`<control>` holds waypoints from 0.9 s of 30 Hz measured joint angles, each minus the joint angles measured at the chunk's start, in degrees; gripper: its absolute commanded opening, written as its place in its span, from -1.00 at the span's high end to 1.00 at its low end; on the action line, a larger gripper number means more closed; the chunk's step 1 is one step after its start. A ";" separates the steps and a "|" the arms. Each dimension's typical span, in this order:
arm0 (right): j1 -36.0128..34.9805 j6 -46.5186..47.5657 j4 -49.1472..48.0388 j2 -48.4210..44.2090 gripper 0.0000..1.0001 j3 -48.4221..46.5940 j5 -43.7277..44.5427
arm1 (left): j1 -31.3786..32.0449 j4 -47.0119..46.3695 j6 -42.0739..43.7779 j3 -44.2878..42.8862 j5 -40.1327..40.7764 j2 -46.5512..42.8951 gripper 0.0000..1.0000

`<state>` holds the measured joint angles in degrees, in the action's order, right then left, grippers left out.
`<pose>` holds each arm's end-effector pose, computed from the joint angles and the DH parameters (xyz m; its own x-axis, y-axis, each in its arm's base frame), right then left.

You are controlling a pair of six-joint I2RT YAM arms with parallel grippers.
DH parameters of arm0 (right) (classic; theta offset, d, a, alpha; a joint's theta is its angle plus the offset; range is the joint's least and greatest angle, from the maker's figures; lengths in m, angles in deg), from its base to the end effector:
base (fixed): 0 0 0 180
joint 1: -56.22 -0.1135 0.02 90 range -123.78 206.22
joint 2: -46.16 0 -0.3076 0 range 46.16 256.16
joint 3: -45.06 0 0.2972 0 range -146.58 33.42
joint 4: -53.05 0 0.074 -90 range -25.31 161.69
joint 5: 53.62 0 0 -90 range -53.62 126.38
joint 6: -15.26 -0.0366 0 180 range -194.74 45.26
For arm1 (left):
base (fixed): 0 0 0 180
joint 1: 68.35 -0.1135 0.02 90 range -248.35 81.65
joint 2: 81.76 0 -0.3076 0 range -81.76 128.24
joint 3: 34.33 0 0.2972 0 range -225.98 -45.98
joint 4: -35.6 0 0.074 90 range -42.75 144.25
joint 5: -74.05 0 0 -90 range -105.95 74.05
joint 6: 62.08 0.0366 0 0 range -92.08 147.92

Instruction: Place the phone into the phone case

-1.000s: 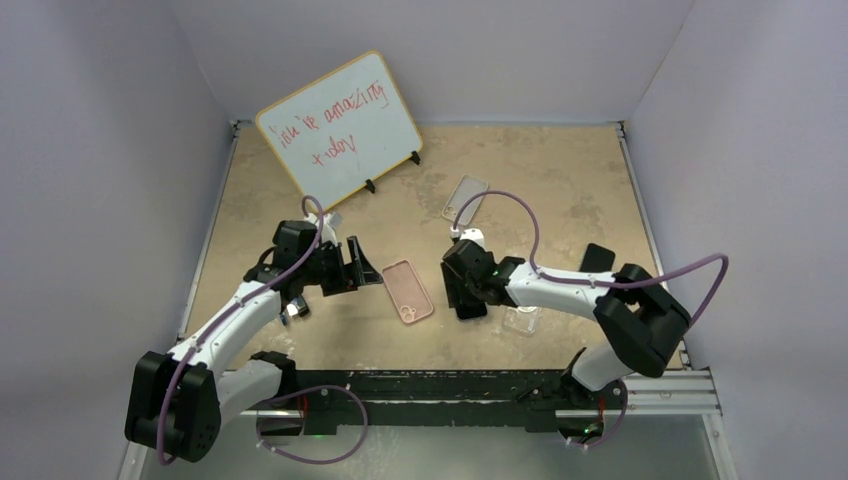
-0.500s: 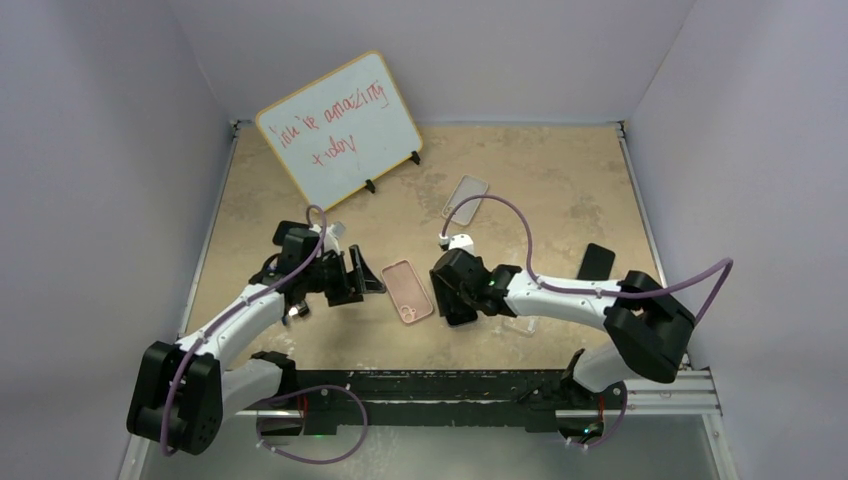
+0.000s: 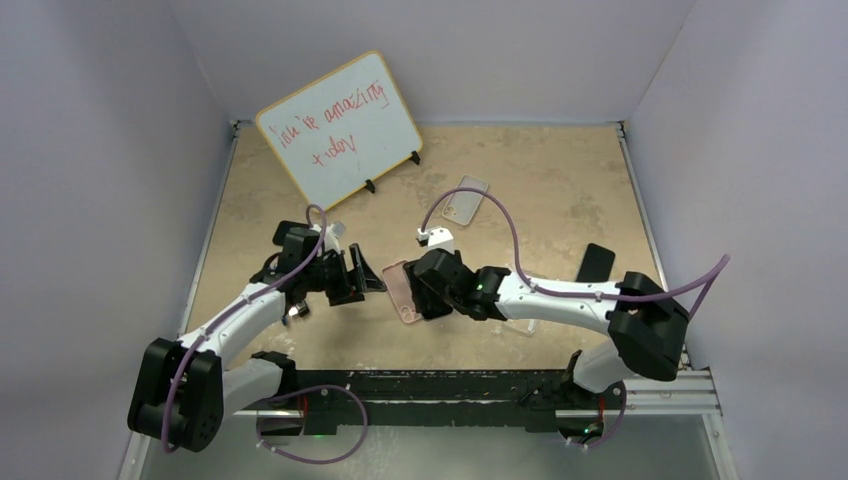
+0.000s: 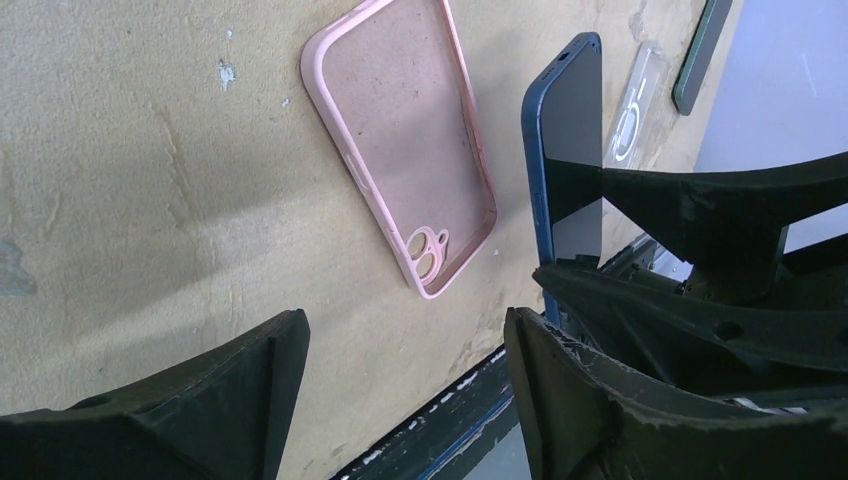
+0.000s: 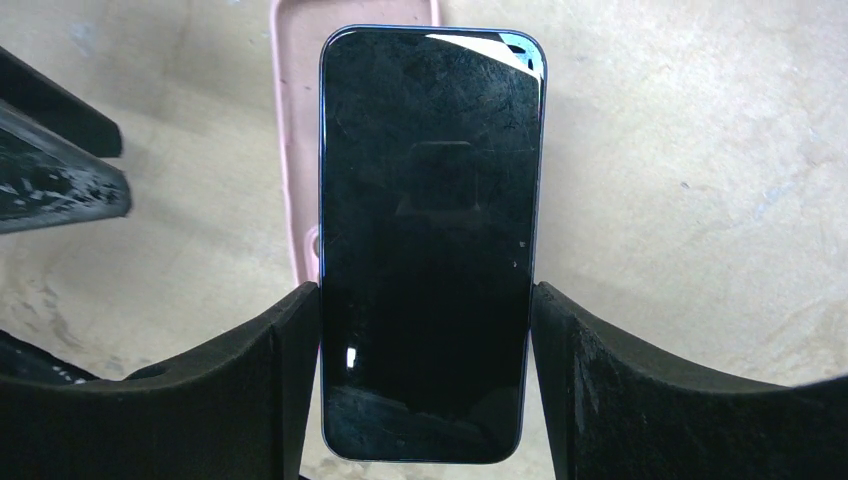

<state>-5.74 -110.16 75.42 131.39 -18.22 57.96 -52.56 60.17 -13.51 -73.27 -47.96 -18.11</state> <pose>0.1752 0.3003 0.2335 -0.6716 -0.1146 -0.7320 -0.3777 0.9029 0.2052 0.2083 -0.0791 0.1853 -0.9197 -0.3230 -0.2233 -0.0601 0.6777 -0.7329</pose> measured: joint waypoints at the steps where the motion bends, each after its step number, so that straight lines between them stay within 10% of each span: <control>1: -0.09 0.02 -0.61 0.20 0.53 -0.13 -0.02 | 0.00 0.07 0.00 -0.04 0.07 -0.02 -0.48; 27: -0.39 -1.90 -16.17 13.62 0.34 -1.84 -6.12 | -2.23 3.45 0.31 -0.68 0.63 -3.30 -0.39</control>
<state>-6.13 -112.06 59.24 145.01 -20.06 51.84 -54.79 63.63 -13.20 -73.95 -47.32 -21.41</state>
